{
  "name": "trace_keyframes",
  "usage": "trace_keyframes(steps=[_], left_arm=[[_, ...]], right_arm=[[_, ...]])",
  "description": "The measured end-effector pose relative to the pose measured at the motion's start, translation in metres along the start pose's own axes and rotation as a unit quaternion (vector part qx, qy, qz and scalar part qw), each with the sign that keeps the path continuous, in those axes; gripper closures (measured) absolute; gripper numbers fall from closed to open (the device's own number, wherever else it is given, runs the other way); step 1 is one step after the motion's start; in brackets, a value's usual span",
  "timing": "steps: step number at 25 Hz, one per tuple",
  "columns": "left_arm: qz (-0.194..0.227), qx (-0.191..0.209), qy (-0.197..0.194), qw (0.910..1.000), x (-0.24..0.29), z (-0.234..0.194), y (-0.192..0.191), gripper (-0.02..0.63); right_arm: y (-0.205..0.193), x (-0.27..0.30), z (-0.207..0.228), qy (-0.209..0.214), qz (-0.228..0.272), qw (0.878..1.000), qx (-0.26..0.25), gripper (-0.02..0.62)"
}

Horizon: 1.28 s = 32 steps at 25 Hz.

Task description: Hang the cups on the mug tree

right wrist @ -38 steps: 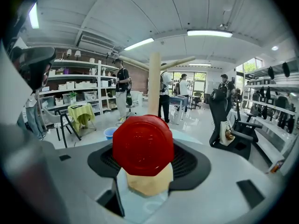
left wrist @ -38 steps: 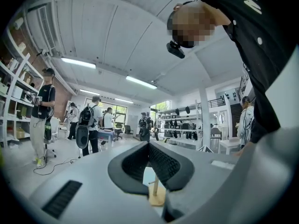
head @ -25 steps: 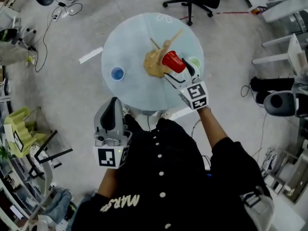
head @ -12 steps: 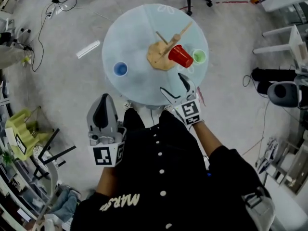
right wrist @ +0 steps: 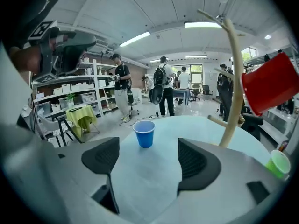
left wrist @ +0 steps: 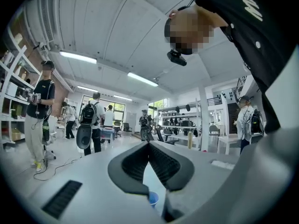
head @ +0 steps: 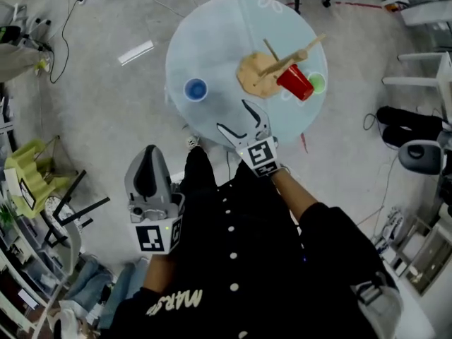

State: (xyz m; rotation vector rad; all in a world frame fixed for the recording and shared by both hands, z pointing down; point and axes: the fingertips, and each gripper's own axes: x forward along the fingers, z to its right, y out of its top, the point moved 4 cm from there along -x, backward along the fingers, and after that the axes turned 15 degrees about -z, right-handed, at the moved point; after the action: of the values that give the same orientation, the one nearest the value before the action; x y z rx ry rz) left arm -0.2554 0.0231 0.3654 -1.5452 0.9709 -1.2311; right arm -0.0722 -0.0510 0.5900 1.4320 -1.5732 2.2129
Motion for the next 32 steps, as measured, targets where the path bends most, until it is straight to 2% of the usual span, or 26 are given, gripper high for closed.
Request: trace_keyframes(steps=[4,9,15,18,28,30,31,32], left_arm=[[-0.012,-0.009,0.015,0.9998,-0.010,-0.030,-0.008,0.611],[-0.027,-0.019,0.016,0.9993,-0.016,-0.053,-0.021,0.611],[-0.034,-0.019,0.017,0.9991,-0.017,-0.087,-0.032,0.611],[-0.042,-0.019,0.015,0.9988,-0.011,-0.108,-0.040,0.611],[-0.048,-0.019,0.003,0.9986,-0.003,-0.143,-0.046,0.611],[-0.051,-0.021,0.000,0.9985,-0.001,-0.147,-0.047,0.611],[-0.052,-0.023,-0.002,0.9984,0.002,-0.147,-0.047,0.611],[-0.052,-0.024,-0.003,0.9984,0.005,-0.147,-0.046,0.611]], right_arm=[[0.015,0.042,-0.016,0.008,-0.007,1.000,-0.024,0.199],[0.022,0.089,-0.025,0.011,-0.021,0.999,-0.029,0.199],[0.024,0.146,-0.035,-0.001,-0.044,0.999,0.008,0.202],[0.035,0.171,-0.036,-0.014,-0.046,0.999,0.003,0.204],[0.040,0.197,-0.041,-0.049,-0.067,0.997,0.002,0.215],[0.040,0.197,-0.040,-0.057,-0.066,0.996,0.003,0.235],[0.041,0.197,-0.038,-0.061,-0.066,0.996,0.002,0.321],[0.042,0.197,-0.035,-0.063,-0.064,0.996,0.003,0.327]])
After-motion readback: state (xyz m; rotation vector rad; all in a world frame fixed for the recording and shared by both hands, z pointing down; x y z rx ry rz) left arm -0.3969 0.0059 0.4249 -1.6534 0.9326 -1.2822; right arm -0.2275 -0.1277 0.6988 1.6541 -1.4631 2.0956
